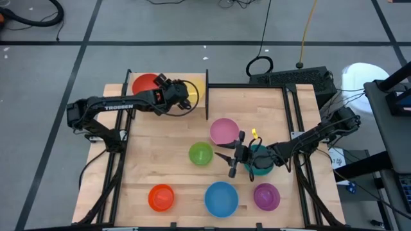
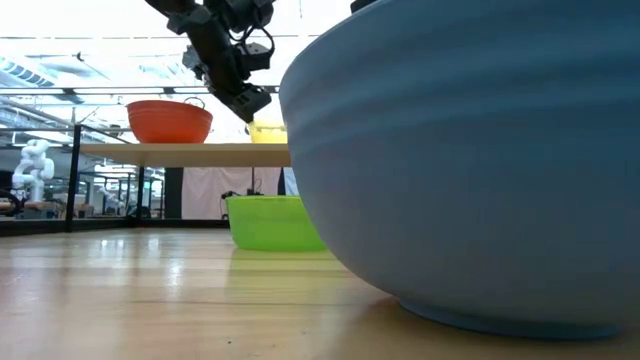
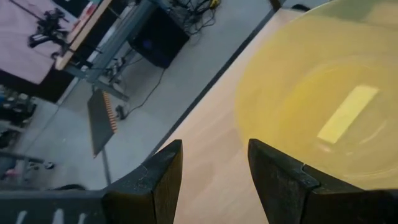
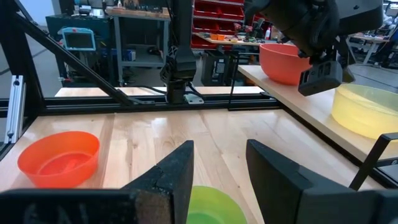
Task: Place and stack bowls onto a shelf
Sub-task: Adjust the yellow bowl on the shelf
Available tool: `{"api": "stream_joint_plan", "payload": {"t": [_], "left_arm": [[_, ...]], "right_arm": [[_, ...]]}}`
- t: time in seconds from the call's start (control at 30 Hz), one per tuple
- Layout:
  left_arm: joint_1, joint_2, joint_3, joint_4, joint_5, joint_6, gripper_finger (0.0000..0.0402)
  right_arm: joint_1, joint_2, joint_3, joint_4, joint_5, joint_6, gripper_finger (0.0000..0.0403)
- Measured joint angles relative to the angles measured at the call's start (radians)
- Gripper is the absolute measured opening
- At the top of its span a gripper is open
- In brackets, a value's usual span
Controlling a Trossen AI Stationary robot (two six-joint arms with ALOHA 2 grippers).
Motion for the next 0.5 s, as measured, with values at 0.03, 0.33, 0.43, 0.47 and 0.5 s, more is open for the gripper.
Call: {"api": "stream_joint_plan", "payload": {"t": [0.03, 0.33, 0.43, 0.47, 0.5], "left_arm": [[0.0, 0.0, 0.0, -0.007, -0.015, -0.001, 0.0188], [-0.006, 0.0, 0.015, -0.029, -0.055, -0.007, 0.0188], [-0.021, 0.0, 0.072, -0.055, -0.013, -0.016, 0.0188], [-0.023, -0.001, 0.094, -0.069, 0.021, -0.021, 0.0188], [-0.022, -0.001, 0.117, -0.082, 0.068, -0.029, 0.0188]], "right_arm": [[0.0, 0.0, 0.0, 0.0, 0.0, 0.0, 0.0139], [0.0, 0.0, 0.0, 0.0, 0.0, -0.004, 0.0139], [0.0, 0.0, 0.0, 0.0, 0.0, -0.004, 0.0139], [0.0, 0.0, 0.0, 0.0, 0.0, -0.004, 0.0139], [0.0, 0.0, 0.0, 0.0, 0.0, -0.004, 0.0139]]}}
